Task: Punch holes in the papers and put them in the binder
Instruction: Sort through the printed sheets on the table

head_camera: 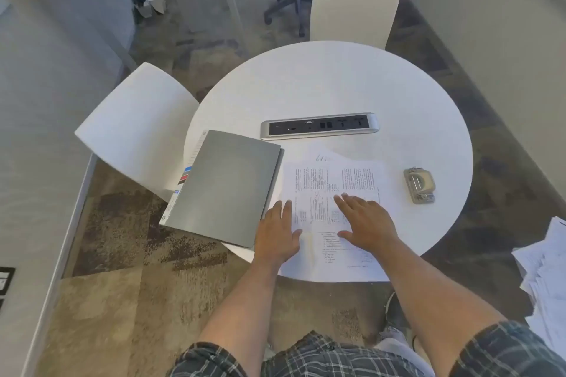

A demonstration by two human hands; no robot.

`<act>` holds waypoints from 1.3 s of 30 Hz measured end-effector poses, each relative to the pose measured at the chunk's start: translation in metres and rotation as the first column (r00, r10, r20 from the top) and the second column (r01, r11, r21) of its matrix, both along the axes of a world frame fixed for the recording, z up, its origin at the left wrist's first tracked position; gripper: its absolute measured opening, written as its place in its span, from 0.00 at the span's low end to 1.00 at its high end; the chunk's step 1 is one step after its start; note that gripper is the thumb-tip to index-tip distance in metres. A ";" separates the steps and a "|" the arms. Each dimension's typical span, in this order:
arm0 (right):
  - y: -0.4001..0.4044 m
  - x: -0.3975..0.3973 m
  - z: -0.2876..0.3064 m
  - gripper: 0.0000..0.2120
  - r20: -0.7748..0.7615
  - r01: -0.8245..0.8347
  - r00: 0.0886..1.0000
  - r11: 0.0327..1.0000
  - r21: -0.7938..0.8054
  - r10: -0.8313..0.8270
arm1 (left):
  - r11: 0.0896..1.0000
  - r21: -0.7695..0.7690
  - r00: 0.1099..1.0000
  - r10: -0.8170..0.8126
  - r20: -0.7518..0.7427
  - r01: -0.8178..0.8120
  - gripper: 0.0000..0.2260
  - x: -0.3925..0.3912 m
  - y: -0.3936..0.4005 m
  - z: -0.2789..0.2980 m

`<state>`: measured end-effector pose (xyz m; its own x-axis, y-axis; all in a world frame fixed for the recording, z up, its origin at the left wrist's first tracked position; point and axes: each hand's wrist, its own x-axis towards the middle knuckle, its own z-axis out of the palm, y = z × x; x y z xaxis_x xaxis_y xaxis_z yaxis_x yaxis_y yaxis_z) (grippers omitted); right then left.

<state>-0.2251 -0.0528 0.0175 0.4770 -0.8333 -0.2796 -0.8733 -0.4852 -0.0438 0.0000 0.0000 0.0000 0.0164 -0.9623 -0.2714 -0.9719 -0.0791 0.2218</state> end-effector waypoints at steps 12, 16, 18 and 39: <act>-0.001 0.009 -0.010 0.48 -0.101 0.114 0.990 0.986 0.125 -0.102 | 0.871 0.083 0.863 0.492 -0.114 -0.485 0.31 -0.014 -0.012 -0.015; -0.003 0.011 -0.013 0.49 -0.086 0.129 0.989 0.985 0.116 -0.119 | 0.760 0.163 0.723 0.650 -0.235 -0.630 0.26 -0.020 -0.022 -0.014; -0.003 0.010 -0.015 0.49 -0.083 0.128 0.989 0.986 0.109 -0.119 | 0.699 0.229 0.638 0.713 -0.292 -0.677 0.27 -0.021 -0.026 -0.016; -0.007 0.008 -0.025 0.42 -0.050 0.139 0.989 0.988 0.063 -0.136 | 0.716 0.286 0.623 0.697 -0.356 -0.637 0.16 -0.030 -0.023 -0.017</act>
<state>-0.2170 -0.0600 -0.0076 0.3449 -0.8689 -0.3550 -0.9332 -0.3581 -0.0301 -0.0298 -0.0231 -0.0165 0.5004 -0.6906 -0.5221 -0.4541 -0.7228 0.5209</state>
